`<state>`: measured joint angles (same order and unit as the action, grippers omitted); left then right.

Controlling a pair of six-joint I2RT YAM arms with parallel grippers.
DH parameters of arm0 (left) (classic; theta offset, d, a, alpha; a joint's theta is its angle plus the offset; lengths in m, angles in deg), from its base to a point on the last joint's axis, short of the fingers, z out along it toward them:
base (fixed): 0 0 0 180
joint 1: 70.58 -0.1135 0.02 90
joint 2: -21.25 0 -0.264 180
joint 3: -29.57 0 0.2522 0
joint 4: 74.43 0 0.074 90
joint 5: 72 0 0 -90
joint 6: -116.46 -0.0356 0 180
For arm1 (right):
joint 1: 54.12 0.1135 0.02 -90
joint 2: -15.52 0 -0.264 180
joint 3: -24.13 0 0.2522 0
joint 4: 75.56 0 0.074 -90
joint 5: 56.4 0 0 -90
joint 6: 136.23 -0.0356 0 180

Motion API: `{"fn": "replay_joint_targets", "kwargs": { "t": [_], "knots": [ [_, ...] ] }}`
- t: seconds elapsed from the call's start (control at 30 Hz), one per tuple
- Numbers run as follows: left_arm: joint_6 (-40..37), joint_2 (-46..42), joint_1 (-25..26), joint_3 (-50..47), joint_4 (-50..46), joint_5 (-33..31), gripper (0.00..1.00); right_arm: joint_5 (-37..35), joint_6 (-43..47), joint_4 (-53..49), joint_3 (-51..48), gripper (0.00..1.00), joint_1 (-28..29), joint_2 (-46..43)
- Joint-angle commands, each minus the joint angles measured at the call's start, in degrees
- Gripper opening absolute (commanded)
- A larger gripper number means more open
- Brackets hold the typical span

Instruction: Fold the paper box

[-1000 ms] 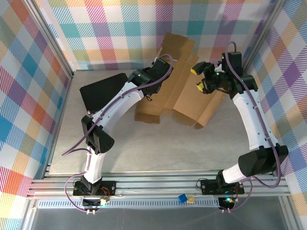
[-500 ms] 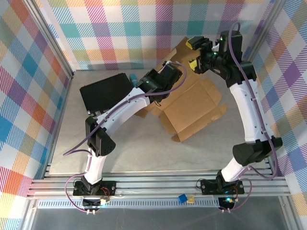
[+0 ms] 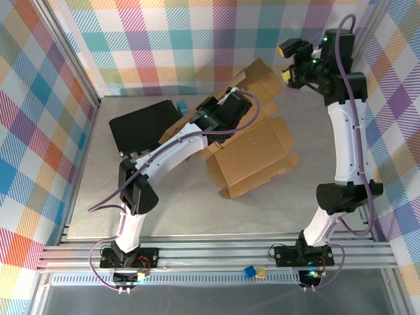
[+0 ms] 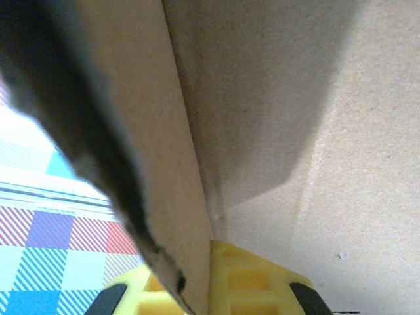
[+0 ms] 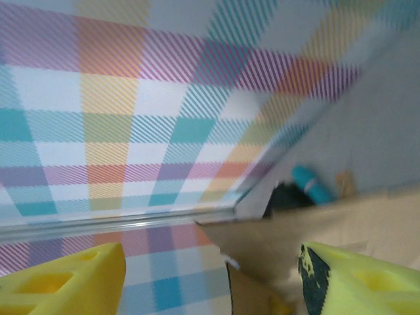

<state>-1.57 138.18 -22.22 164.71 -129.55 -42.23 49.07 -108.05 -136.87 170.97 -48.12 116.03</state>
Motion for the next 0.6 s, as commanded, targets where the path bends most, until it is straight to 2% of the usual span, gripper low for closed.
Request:
{"fn": "replay_joint_targets", "kwargs": {
  "t": [0.0,0.07,0.17,0.23,0.27,0.37,0.43,0.47,0.53,0.57],
  "knots": [
    [-2.7,-2.3,0.5,-1.3,3.1,-2.8,0.00,-1.5,32.7,-0.2,-1.4,0.70,0.2,-3.0],
    [-4.0,-2.8,0.6,-2.5,4.0,-2.8,0.00,0.2,45.3,6.3,-11.1,0.68,0.2,-7.4],
    [-6.1,-3.4,0.6,-4.3,5.8,-2.4,0.00,2.4,58.6,17.2,-26.6,0.66,0.3,-13.2],
    [-7.6,-3.6,0.5,-5.4,7.1,-2.3,0.00,4.4,64.3,24.3,-35.0,0.68,0.1,-15.6],
    [-8.2,-3.7,0.6,-5.8,7.5,-2.1,0.00,4.0,63.4,26.3,-37.2,0.72,-0.4,-16.0],
    [-8.8,-3.8,0.6,-6.8,7.9,-1.7,0.00,1.0,48.7,19.8,-31.6,0.72,-2.7,-13.3],
    [-8.9,-3.5,0.6,-7.4,8.3,-2.1,0.00,2.9,33.9,12.6,-26.0,0.61,-2.6,-10.8],
    [-9.0,-3.2,0.6,-7.6,8.5,-2.3,0.00,4.7,27.0,10.1,-24.8,0.60,-2.3,-10.3],
    [-9.7,-2.5,0.6,-8.2,9.7,-3.1,0.00,6.4,13.9,8.8,-26.6,0.59,-0.1,-11.6],
    [-10.4,-2.3,0.8,-8.6,10.8,-3.9,0.00,6.2,9.5,13.1,-30.7,0.60,1.8,-13.9]
  ]
}}
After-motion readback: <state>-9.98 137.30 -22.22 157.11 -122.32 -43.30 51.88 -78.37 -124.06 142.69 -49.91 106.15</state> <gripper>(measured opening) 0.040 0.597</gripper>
